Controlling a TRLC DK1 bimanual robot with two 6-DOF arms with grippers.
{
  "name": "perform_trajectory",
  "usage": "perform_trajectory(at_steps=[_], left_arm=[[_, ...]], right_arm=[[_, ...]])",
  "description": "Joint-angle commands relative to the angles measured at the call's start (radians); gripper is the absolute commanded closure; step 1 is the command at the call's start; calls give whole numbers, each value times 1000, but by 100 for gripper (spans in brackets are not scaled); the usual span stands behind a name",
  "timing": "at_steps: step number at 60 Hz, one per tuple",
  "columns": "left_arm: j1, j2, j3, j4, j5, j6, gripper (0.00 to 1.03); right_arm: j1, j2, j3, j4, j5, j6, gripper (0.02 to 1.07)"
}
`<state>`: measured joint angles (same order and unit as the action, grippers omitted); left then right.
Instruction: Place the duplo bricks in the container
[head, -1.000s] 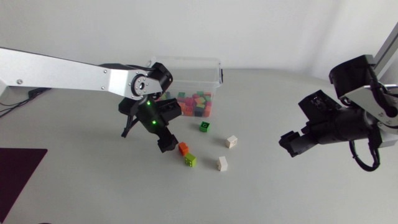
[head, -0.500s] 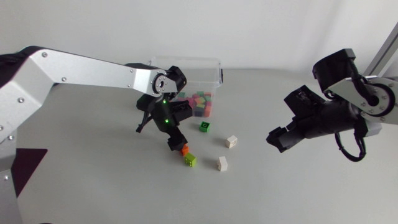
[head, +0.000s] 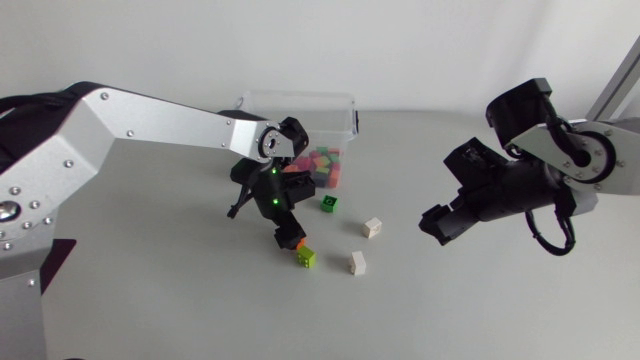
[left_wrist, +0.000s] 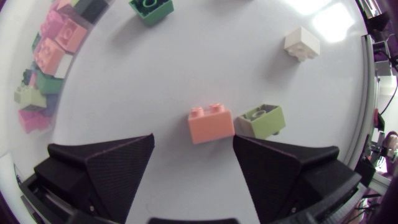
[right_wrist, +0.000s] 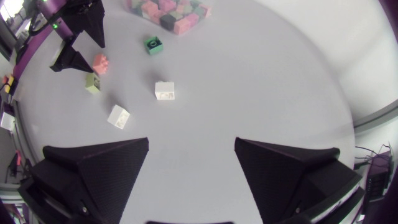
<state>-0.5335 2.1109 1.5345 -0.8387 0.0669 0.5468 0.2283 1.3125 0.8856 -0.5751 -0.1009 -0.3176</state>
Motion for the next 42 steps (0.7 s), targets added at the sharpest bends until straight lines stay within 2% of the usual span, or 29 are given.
perform_trajectory(at_steps=[1, 25, 28, 42], left_arm=[[-10, 29, 35, -20, 5, -28, 16], [-57, 57, 99, -105, 1, -220, 17], [-56, 61, 105, -106, 1, -243, 21], [-51, 84, 105, -105, -24, -274, 30]], right_arm=[[11, 14, 24, -2, 9, 18, 7], [22, 4, 9, 1, 26, 23, 7], [22, 1, 10, 0, 26, 25, 7], [31, -6, 10, 1, 26, 35, 7]])
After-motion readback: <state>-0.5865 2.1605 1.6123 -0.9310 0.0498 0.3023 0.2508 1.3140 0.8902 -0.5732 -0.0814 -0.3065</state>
